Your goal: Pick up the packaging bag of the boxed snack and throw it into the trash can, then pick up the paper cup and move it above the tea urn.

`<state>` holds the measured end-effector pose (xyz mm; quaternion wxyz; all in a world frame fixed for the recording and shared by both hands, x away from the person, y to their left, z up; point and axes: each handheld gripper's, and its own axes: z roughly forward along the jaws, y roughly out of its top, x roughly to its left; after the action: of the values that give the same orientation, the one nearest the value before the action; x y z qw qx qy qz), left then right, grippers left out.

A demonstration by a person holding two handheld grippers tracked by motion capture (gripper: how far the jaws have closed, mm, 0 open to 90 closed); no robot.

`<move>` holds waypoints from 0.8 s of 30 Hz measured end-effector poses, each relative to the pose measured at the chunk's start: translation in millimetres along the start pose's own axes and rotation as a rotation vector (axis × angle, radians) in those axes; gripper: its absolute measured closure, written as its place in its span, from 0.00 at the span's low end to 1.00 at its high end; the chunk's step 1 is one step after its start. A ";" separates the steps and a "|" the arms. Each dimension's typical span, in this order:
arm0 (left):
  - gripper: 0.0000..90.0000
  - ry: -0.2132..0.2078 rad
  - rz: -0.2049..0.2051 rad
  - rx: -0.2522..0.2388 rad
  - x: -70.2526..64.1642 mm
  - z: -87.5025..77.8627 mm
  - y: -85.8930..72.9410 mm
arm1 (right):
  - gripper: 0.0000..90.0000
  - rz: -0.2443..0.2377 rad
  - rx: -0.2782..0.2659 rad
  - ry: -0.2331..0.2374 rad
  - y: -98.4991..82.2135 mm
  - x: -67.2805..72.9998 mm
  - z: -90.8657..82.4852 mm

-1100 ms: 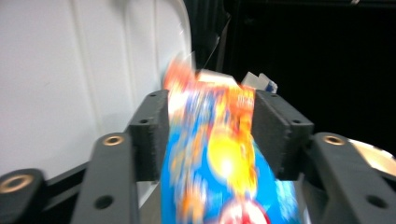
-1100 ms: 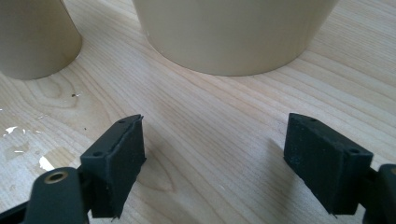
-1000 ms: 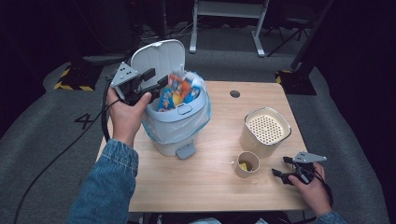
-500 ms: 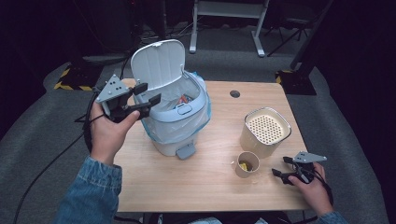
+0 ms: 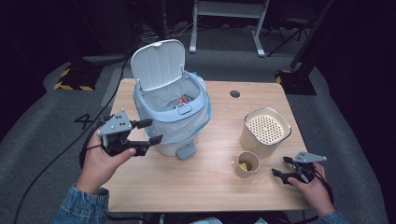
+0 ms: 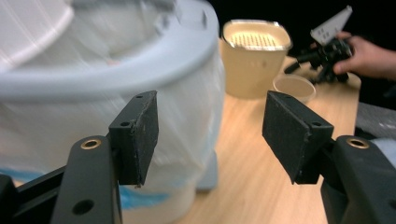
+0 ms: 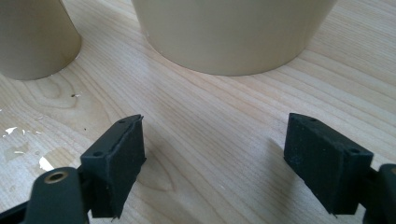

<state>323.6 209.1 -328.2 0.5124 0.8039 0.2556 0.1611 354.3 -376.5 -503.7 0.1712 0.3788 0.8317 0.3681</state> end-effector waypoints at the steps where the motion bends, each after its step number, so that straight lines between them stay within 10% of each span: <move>1: 0.40 -0.007 -0.001 0.004 -1.1 2.8 -6.0 | 0.23 0.001 0.000 -0.001 0.0 0.1 0.0; 8: 0.37 -0.068 -0.044 0.027 -7.2 31.2 -51.3 | 0.27 -0.006 0.027 0.010 2.0 2.5 -4.2; 24: 0.38 -0.011 -0.144 0.214 3.0 65.1 -120.5 | 0.30 -0.028 0.027 0.124 18.1 25.5 -14.1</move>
<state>330.3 204.1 -464.9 0.4354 0.8344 0.3254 0.0912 338.8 -356.0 -480.9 0.1195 0.3459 0.8508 0.3771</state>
